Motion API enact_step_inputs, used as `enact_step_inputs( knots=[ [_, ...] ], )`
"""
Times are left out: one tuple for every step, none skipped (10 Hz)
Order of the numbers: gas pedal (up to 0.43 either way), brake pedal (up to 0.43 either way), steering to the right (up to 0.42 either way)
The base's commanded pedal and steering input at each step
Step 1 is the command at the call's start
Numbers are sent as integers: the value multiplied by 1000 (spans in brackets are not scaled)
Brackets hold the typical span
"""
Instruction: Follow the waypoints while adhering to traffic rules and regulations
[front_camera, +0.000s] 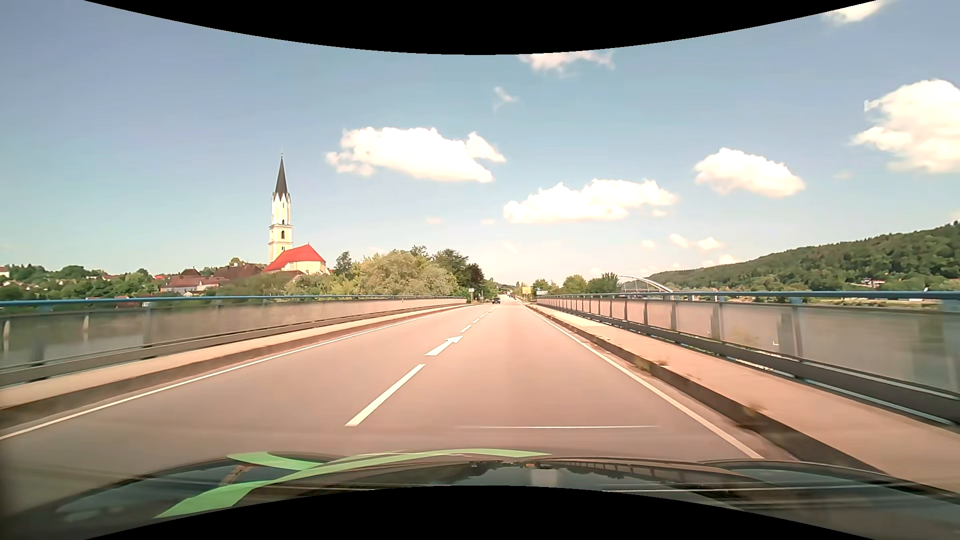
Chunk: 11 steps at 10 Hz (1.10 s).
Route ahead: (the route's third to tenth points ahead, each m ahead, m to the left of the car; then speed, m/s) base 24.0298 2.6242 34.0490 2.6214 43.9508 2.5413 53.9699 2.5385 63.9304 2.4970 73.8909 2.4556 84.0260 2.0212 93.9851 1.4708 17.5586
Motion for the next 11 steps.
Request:
enact_step_inputs(
  knots=[
    [169,0,-2],
    [157,0,-2],
    [169,0,-2],
    [169,0,-2],
    [177,0,-1],
    [189,0,0],
    [209,0,0],
    [209,0,0],
    [209,0,0],
    [220,0,0],
    [220,0,0]
  ],
)
